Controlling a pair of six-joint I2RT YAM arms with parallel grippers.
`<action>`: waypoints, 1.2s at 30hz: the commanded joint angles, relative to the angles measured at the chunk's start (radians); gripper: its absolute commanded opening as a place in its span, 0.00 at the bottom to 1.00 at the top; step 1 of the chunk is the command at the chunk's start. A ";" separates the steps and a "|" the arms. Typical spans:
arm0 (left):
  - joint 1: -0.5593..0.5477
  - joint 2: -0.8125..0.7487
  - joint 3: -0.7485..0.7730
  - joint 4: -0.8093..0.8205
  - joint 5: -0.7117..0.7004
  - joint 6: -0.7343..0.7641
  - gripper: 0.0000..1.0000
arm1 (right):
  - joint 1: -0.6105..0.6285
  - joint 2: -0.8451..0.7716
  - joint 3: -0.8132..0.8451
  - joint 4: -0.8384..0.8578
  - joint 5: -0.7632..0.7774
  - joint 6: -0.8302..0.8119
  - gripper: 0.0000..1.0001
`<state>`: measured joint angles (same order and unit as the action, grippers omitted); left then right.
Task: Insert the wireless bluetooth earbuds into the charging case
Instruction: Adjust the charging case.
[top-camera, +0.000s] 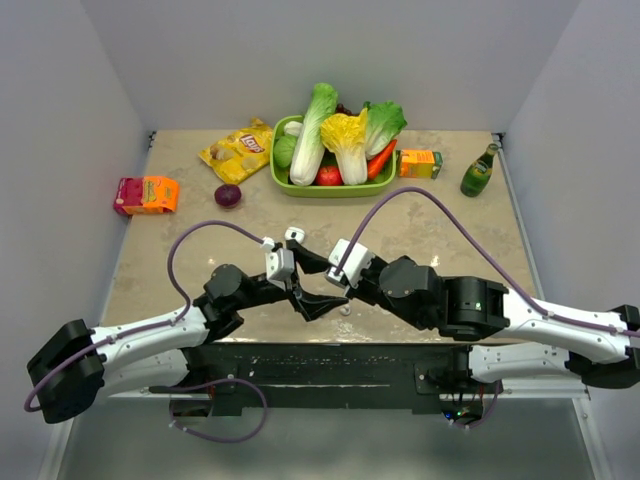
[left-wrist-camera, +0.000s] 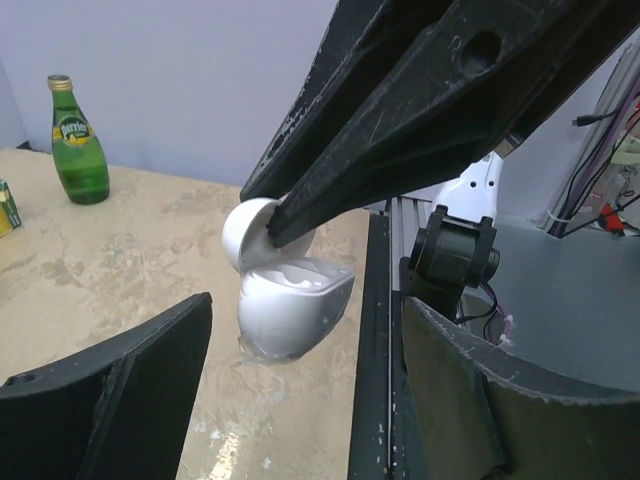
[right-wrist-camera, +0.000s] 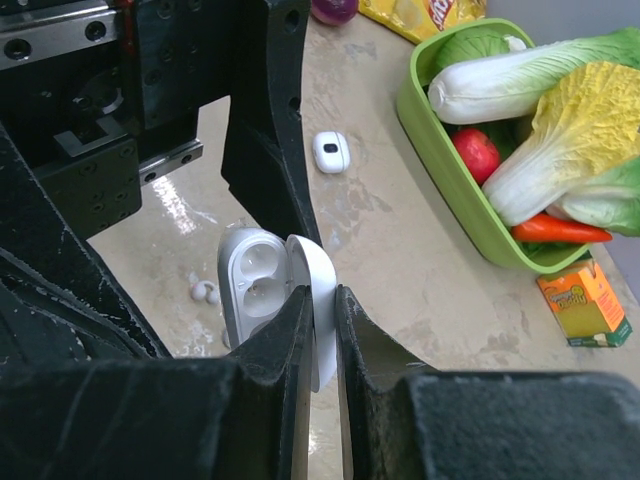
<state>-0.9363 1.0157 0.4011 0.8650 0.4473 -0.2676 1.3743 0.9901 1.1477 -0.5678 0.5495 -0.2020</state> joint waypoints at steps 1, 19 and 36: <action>0.004 0.009 0.013 0.081 0.024 0.024 0.80 | 0.006 0.001 -0.003 0.040 -0.040 0.015 0.00; 0.004 0.026 0.035 0.042 0.068 0.054 0.58 | 0.006 0.024 -0.005 0.028 -0.072 0.016 0.00; 0.004 0.046 0.050 0.022 0.102 0.065 0.22 | 0.005 0.022 0.004 0.023 -0.077 0.016 0.00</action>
<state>-0.9363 1.0557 0.4072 0.8639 0.5377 -0.2245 1.3743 1.0145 1.1385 -0.5728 0.4789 -0.1955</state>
